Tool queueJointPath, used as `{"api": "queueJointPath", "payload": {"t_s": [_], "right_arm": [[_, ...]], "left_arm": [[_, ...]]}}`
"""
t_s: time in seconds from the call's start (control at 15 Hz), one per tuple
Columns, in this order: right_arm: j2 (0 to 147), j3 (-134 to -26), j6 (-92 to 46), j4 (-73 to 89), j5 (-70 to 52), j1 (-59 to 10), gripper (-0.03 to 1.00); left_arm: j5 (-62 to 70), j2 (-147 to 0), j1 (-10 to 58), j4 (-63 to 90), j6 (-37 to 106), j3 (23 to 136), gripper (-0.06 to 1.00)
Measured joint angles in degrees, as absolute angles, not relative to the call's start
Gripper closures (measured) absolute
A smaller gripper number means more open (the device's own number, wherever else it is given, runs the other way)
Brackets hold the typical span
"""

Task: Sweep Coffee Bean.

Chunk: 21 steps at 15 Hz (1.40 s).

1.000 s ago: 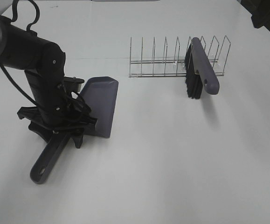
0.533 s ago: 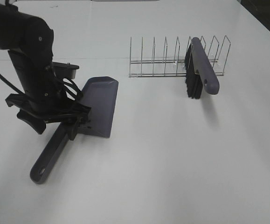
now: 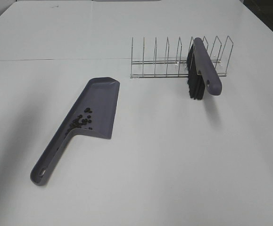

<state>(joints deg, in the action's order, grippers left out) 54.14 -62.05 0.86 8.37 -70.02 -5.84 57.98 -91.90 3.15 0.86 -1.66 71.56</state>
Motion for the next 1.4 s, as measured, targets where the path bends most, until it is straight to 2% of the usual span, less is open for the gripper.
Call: {"api": "queueJointPath", "payload": {"t_s": [0.13,0.27,0.33,0.73,0.87,1.13,1.4], "right_arm": [[48.13,-58.33,0.86,8.37,-70.02,-5.84,0.3],[42.86,-55.58,0.86,8.37,-70.07,-5.84,0.3],[35.01,-51.8,0.86,8.25,-70.07,-5.84,0.3],[16.27,-42.11,0.86,1.95,-70.13,-6.02,0.3],[12.2,-39.76,0.69,0.4,-70.13,-6.02,0.3],[2.41,-34.03,0.69,0.4,-70.13,-6.02,0.3],[-0.34,-31.0,-1.78,0.46,-70.24,-6.02,0.3]], "left_arm": [[59.82,-81.88,-2.23,0.86,-0.29,65.83,0.3],[59.99,-72.54,-4.53,0.8,0.97,59.82,0.3],[59.7,-59.76,-4.76,0.97,2.12,53.51,0.3],[63.71,-35.35,-4.35,2.35,2.75,40.28,0.3],[62.05,-31.17,-0.92,2.58,1.89,38.67,0.3],[61.36,-18.68,0.34,1.55,1.15,32.89,0.3],[61.48,-6.42,0.34,0.0,0.86,29.85,0.3]]}}
